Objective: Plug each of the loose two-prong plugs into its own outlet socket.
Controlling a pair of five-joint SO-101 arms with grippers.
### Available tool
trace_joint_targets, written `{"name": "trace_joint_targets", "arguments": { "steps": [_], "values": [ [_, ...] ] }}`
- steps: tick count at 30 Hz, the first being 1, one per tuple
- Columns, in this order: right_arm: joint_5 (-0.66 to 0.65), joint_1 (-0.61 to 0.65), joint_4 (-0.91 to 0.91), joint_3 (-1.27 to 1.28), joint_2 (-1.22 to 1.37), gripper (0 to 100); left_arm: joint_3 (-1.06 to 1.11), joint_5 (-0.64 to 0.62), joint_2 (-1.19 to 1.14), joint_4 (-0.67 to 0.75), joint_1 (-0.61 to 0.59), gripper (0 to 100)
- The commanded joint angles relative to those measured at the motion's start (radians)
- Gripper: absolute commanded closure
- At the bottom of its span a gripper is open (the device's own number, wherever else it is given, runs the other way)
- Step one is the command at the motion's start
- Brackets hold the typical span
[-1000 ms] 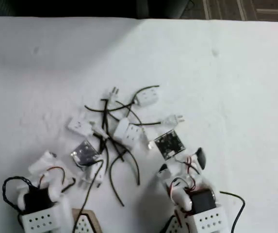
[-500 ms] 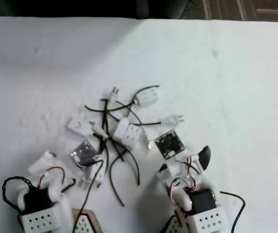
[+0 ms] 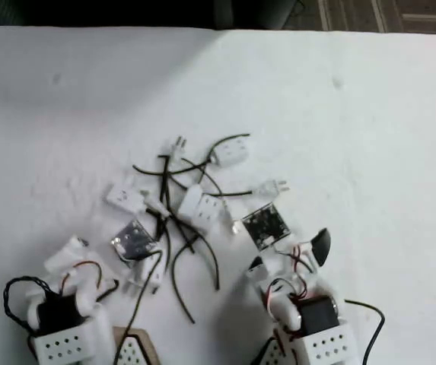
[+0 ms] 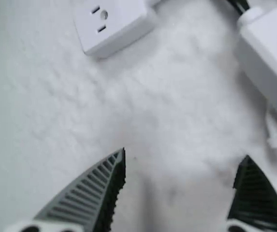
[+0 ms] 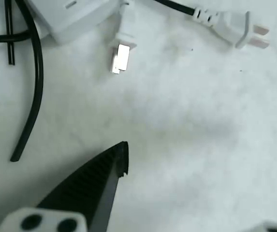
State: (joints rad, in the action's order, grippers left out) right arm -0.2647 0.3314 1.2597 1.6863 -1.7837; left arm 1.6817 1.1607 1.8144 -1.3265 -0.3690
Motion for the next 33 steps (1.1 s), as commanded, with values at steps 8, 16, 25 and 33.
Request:
{"name": "trace_joint_targets", "arguments": {
  "steps": [8,16,25,33],
  "values": [
    [-0.009,0.007,0.007,0.005,-0.015,47.5,0.012,0.026,-0.018,-0.04,0.004,63],
    [-0.008,0.007,0.007,0.005,-0.015,47.5,0.012,0.026,-0.018,-0.04,-0.001,63],
    [-0.005,0.008,0.007,0.005,-0.015,47.5,0.012,-0.011,-0.016,0.014,0.044,63],
    [-0.009,0.002,0.007,0.005,-0.015,47.5,0.012,-0.52,-0.016,0.308,0.044,63]
  ]
}}
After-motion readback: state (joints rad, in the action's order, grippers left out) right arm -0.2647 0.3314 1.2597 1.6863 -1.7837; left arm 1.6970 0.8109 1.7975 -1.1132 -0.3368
